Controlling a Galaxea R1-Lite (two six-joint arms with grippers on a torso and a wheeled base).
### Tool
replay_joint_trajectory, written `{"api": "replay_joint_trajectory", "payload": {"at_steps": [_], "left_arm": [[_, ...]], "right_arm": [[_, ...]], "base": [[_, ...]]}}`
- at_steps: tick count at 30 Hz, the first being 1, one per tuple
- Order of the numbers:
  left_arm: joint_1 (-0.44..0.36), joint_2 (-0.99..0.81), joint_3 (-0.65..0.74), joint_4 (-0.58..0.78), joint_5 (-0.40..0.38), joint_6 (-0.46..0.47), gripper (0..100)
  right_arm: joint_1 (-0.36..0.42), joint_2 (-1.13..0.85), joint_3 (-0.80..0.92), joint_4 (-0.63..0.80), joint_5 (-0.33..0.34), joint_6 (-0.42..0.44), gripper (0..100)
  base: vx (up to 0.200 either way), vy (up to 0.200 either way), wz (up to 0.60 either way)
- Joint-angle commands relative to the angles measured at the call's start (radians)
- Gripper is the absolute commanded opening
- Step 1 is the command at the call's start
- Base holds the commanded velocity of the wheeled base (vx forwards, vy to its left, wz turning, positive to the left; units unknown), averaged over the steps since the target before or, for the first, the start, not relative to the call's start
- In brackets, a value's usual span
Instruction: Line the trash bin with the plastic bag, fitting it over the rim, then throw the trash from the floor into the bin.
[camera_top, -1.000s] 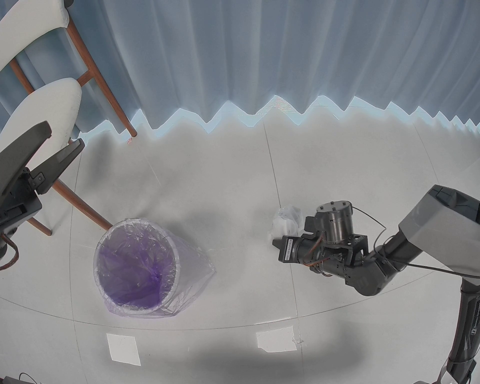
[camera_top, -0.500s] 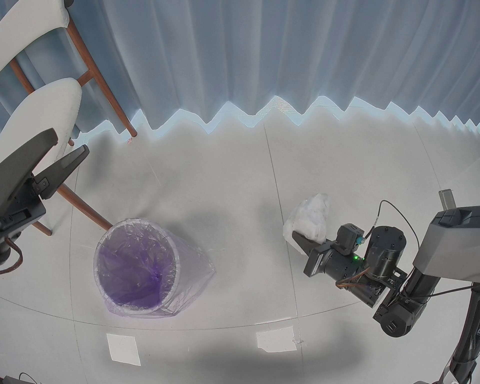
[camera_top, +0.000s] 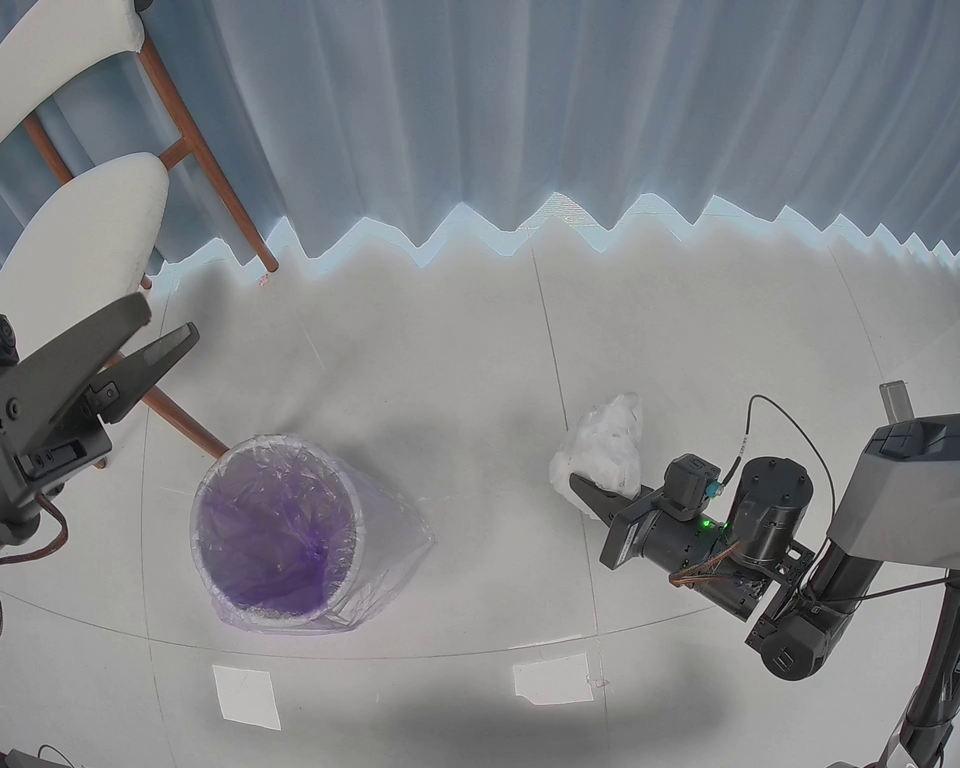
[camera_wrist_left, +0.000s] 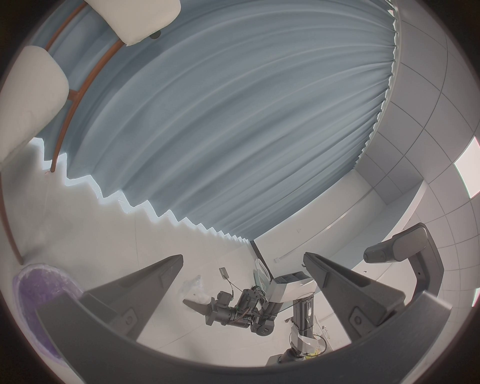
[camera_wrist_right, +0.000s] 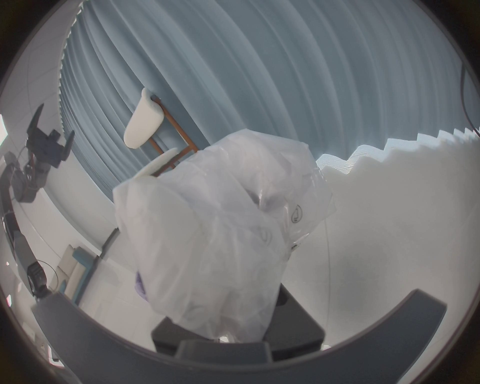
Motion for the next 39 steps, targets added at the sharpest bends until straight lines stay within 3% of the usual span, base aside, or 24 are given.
{"api": "replay_joint_trajectory", "payload": {"at_steps": [1,10,13,26,33,39], "left_arm": [[-0.005,0.014,0.004,-0.001,0.0,0.004,100],[-0.009,0.037,0.004,-0.006,0.003,0.01,100],[-0.012,0.045,0.004,-0.007,0.02,0.01,100],[-0.058,0.052,0.007,-0.006,0.048,0.012,100],[-0.06,0.059,0.016,-0.001,0.049,0.085,100],[-0.064,0.065,0.022,-0.003,0.048,0.092,100]], "right_arm": [[0.01,-0.004,-0.011,-0.018,-0.003,0.019,0],[0.024,-0.006,-0.028,-0.018,-0.043,0.05,0],[0.047,0.006,-0.061,-0.018,-0.086,0.076,0],[0.1,0.031,-0.021,-0.018,-0.089,0.067,0],[0.126,0.032,0.008,-0.018,-0.089,0.071,0],[0.146,0.06,0.033,-0.018,-0.089,0.068,0]], "base": [[0.0,0.2,0.0],[0.0,0.2,0.0],[0.0,0.2,0.0],[0.0,0.2,0.0],[0.0,0.2,0.0],[0.0,0.2,0.0]]}}
